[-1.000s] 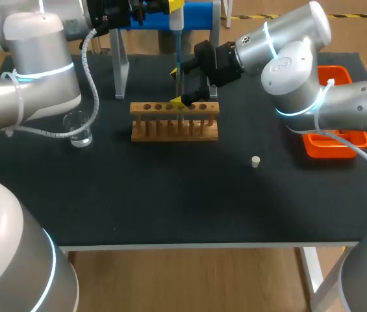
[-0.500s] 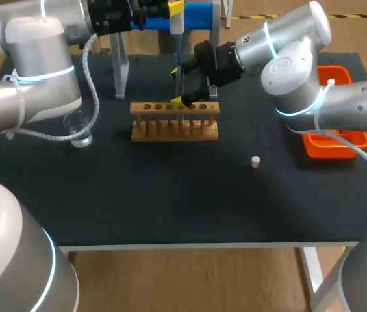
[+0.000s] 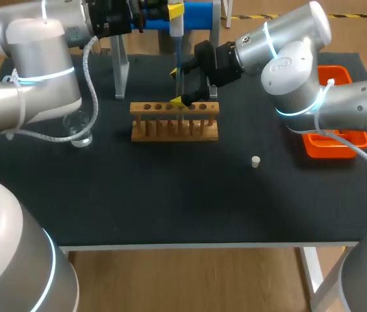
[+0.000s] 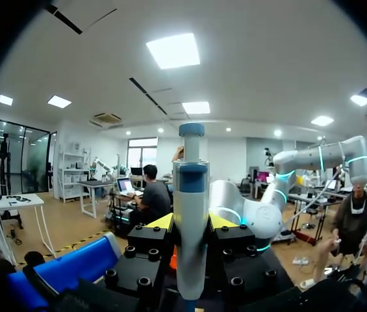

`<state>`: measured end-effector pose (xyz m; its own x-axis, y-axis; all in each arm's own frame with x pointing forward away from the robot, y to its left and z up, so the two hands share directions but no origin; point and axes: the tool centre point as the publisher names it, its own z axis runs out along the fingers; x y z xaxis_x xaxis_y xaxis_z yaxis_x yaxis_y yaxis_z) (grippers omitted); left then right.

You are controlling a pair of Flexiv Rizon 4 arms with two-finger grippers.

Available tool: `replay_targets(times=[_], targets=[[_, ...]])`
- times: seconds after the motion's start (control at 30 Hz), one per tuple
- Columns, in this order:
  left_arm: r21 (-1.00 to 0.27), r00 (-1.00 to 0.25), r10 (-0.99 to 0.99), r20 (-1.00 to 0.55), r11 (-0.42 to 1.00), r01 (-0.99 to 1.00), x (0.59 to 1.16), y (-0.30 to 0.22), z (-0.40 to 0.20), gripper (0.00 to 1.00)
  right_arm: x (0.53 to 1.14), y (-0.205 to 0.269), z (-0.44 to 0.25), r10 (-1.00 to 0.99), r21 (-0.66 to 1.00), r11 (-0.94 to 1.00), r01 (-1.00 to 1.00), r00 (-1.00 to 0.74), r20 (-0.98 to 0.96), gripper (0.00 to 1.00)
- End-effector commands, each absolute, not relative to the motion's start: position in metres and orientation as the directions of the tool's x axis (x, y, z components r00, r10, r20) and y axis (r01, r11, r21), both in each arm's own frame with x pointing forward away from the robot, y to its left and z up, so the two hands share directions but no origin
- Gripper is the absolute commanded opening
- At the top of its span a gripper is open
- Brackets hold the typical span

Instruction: Invert the test tube, pick up the pipette, mount the tip to pipette, aspirate from beaker and dispense into the tube, eject the tip, return the pipette, and cap with the stopper.

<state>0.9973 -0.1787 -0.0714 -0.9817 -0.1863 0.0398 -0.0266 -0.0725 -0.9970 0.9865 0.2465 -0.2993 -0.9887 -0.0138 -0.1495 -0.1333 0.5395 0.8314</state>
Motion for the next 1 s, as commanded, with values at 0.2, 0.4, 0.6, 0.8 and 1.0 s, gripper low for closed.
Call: replay_targets(times=[0.2,0.4,0.6,0.8,1.0], targets=[[-0.997,-0.983,-0.179,0.041,-0.071,-0.028,0.999,-0.180,-0.076,0.00,0.987,0.246,-0.299,-0.015,0.831,0.541,-0.133,-0.989,-0.149,1.00],[-0.997,-0.983,-0.177,0.037,-0.077,-0.024,1.000,-0.180,-0.078,0.00,0.987,0.246,-0.299,-0.015,0.831,0.541,-0.133,-0.989,-0.149,1.00],[-0.997,-0.984,-0.174,0.046,-0.076,-0.034,1.000,-0.181,-0.082,0.00,0.987,0.246,-0.299,-0.015,0.831,0.541,-0.133,-0.989,-0.149,1.00],[-0.996,-0.983,-0.175,0.050,-0.078,-0.036,1.000,-0.181,-0.084,0.00,0.987,0.246,-0.299,-0.015,0.831,0.541,-0.133,-0.989,-0.149,1.00],[-0.996,-0.983,-0.177,0.050,-0.084,-0.036,0.999,-0.181,-0.085,0.00,0.987,0.246,-0.299,-0.015,0.831,0.541,-0.133,-0.989,-0.149,1.00]])
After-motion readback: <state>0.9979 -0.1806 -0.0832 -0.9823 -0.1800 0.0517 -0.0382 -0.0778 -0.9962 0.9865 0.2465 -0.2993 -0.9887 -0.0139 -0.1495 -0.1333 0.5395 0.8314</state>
